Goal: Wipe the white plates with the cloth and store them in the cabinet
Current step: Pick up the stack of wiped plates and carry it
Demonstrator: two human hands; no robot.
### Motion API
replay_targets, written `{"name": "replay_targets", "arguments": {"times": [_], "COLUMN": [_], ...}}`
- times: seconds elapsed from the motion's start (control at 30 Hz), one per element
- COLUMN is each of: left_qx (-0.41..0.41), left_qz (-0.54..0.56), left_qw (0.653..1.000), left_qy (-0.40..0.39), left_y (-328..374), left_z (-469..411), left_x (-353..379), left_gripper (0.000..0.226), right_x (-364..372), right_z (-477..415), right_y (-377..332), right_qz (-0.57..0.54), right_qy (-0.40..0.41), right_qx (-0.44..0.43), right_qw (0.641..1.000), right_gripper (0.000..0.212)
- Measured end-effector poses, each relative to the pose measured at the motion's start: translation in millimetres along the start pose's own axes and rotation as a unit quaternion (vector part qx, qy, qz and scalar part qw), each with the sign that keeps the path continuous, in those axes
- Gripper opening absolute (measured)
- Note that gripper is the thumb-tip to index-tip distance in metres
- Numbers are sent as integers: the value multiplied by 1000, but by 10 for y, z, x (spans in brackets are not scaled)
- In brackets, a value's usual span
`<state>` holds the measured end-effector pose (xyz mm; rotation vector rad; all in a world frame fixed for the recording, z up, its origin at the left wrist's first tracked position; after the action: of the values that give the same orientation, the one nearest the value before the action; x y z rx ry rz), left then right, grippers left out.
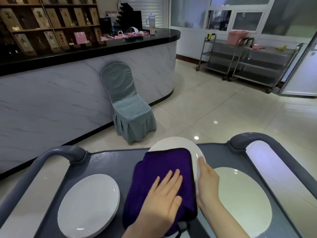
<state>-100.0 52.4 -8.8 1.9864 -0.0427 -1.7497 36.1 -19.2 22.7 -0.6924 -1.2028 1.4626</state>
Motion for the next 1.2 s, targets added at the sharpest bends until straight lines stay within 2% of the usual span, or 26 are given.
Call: {"name": "replay_targets", "arguments": {"times": [0.13, 0.27, 0.3, 0.4, 0.47, 0.6, 0.7, 0.77, 0.87, 1.0, 1.1, 1.2], "left_qx": [-18, -35, -44, -67, -57, 3, 18, 11, -19, -75, -31, 36], "left_qz": [-21, 8, 16, -25, -48, 27, 45, 29, -16, -79, -101, -118], "left_qw": [996, 991, 992, 993, 995, 999, 998, 998, 996, 991, 993, 991], "left_qy": [88, 126, 119, 92, 64, 29, 46, 48, 80, 77, 60, 42], "left_y": [114, 46, 1, -170, -230, -13, 206, 234, -8, -337, -250, 38], "left_z": [-300, -390, -372, -248, -108, 35, -82, -179, -298, -247, -46, 47], "left_x": [-151, -384, -397, -391, -325, -131, -133, -225, -353, -388, -236, -20], "left_gripper": [63, 66, 67, 63, 61, 60, 60, 61, 63, 60, 61, 65], "right_x": [108, 151, 141, 57, -14, -31, 23, 52, 56, 39, 5, 20], "right_z": [230, 291, 267, 177, 76, 43, 216, 334, 343, 210, 93, 116], "right_y": [83, -24, -54, -208, -257, -163, -2, 56, 52, -128, -237, -256], "right_qz": [61, 70, 68, 54, 23, 23, 41, 36, 52, 48, 10, 22], "right_qy": [-67, -67, -59, -25, -13, -11, -40, -61, -58, -34, -7, -14], "right_qx": [-17, -12, -7, 0, 10, 10, 24, 44, 33, 26, 14, 8], "right_qw": [996, 995, 996, 998, 1000, 1000, 998, 997, 996, 998, 1000, 1000], "right_gripper": [36, 49, 53, 41, 42, 39, 49, 44, 49, 38, 54, 46]}}
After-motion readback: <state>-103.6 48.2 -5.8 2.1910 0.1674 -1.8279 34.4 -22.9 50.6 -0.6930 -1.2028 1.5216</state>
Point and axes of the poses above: each hand's wrist, its own z-axis away from the middle knuckle, its own x-axis out of the palm, y = z × x, the point moved 2 cm from there along -z, towards the middle knuckle
